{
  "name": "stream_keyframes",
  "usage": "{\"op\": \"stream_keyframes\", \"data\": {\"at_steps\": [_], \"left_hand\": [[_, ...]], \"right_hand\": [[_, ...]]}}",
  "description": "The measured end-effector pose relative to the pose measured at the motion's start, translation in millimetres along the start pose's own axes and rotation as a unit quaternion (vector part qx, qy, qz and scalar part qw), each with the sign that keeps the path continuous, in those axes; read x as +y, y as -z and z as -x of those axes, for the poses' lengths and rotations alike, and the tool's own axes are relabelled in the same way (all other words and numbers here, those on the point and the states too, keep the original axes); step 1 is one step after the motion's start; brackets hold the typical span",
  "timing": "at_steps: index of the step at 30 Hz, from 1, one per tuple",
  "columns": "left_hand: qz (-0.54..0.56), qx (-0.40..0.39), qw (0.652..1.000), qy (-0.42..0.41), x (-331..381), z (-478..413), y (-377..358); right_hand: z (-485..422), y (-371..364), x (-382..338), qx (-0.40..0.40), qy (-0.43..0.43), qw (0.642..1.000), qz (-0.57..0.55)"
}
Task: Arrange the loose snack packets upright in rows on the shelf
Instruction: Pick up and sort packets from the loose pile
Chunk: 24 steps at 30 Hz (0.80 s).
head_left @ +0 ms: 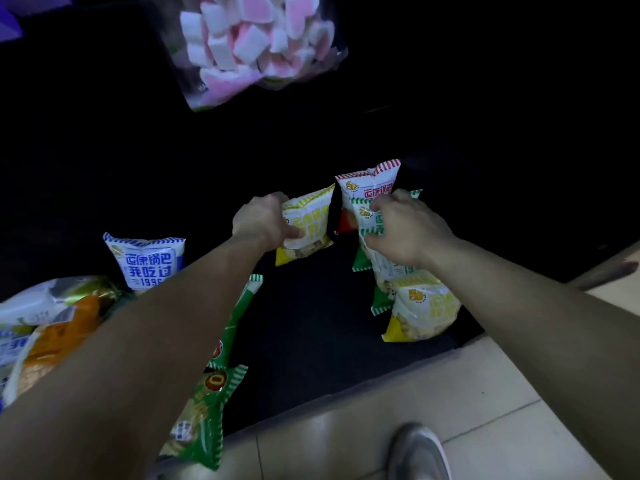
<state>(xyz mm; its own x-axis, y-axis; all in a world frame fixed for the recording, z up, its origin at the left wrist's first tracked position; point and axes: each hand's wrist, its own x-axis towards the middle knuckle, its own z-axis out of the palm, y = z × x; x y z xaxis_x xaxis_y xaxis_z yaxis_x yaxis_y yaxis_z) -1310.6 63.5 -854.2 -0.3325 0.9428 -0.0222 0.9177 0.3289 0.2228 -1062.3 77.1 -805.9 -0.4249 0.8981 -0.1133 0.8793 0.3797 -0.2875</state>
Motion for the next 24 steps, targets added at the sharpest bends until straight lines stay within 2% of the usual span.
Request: {"op": "stream_keyframes", "data": {"at_steps": [7, 11, 15, 24], "left_hand": [[0.066, 0.017, 0.998, -0.014, -1, -25, -16], [-0.022, 0.058, 0.998, -0.009, -2, -26, -20], [-0.126, 0.094, 0.986, -0.048, 4, -20, -22], [-0.105, 0.058, 0.99, -0.08, -22, 19, 39]], "right_hand": [[-15, -16, 7, 0.012, -0.001, 1.0, 0.001], [-16, -23, 4, 0.011, 0.005, 1.0, 0.008], [-14, -26, -3, 0.017, 0.01, 0.999, 0.028], [10, -3, -44, -0.002, 0.025, 0.999, 0.031]]}}
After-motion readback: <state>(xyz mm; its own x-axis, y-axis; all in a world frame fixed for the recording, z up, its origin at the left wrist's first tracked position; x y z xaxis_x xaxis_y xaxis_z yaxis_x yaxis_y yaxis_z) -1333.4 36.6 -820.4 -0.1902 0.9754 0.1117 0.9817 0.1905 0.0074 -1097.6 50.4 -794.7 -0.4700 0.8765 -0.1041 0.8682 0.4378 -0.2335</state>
